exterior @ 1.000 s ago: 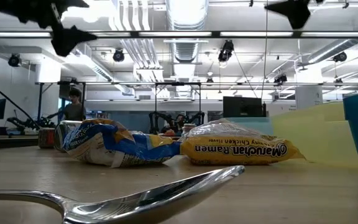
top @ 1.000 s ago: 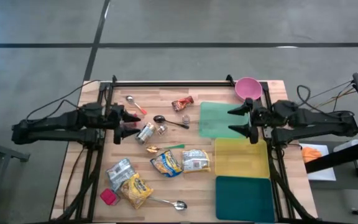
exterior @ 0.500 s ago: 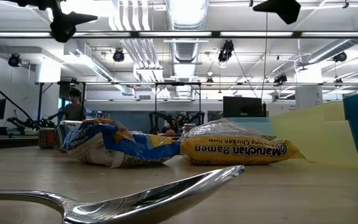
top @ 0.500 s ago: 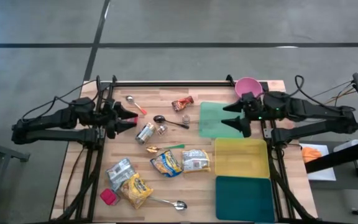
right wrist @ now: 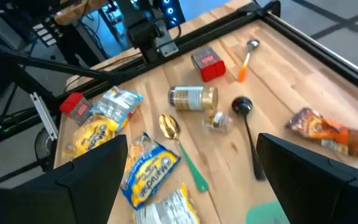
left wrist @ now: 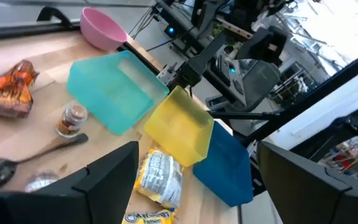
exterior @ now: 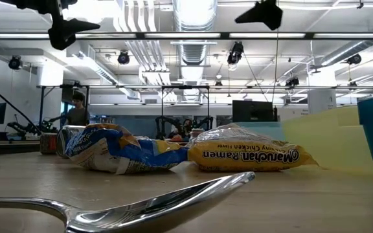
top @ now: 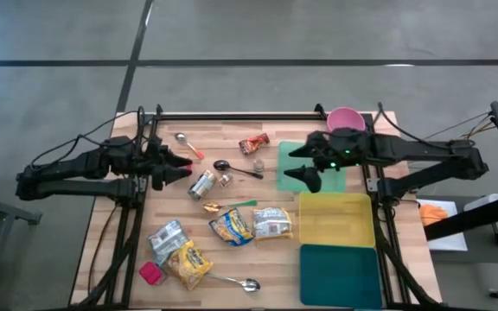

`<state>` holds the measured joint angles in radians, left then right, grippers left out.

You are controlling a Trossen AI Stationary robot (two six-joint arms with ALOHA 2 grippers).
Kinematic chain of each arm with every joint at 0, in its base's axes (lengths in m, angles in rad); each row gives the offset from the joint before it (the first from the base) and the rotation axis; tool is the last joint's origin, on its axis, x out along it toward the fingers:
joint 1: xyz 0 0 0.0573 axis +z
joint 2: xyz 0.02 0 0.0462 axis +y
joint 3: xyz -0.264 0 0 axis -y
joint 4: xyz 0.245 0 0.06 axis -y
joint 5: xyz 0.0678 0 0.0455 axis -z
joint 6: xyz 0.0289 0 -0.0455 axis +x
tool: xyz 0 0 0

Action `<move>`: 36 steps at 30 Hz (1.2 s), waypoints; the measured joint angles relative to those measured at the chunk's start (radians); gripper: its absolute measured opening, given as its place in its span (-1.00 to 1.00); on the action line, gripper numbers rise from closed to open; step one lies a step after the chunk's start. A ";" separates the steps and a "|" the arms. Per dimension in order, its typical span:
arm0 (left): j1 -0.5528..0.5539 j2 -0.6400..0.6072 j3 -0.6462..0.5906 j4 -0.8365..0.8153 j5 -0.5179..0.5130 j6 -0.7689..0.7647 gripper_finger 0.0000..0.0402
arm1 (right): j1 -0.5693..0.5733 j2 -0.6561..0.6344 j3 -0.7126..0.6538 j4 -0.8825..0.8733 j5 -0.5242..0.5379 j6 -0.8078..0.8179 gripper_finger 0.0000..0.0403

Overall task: Pick & Place Food Item
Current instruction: Put the right brown seasoning bottle into the green bin

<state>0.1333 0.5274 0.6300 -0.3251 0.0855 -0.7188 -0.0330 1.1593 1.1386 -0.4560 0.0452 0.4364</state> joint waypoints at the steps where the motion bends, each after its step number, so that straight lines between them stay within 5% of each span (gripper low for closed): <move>1: 0.000 0.000 0.000 -0.005 -0.006 -0.010 0.66 | 0.000 0.025 0.024 -0.014 0.005 -0.002 0.75; 16: 0.000 0.000 0.000 -0.096 -0.052 -0.105 0.66 | -0.032 0.404 0.299 -0.252 0.000 -0.193 0.75; 28: 0.000 0.000 0.000 -0.094 -0.052 -0.112 0.66 | -0.087 0.589 0.323 -0.244 0.002 -0.406 0.75; 36: 0.000 0.000 0.000 -0.094 -0.052 -0.101 0.66 | -0.141 0.685 0.322 -0.178 0.007 -0.396 0.75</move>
<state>0.1333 0.5274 0.6296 -0.4187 0.0336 -0.8196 -0.1744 1.8441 1.4609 -0.6341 0.0517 0.0406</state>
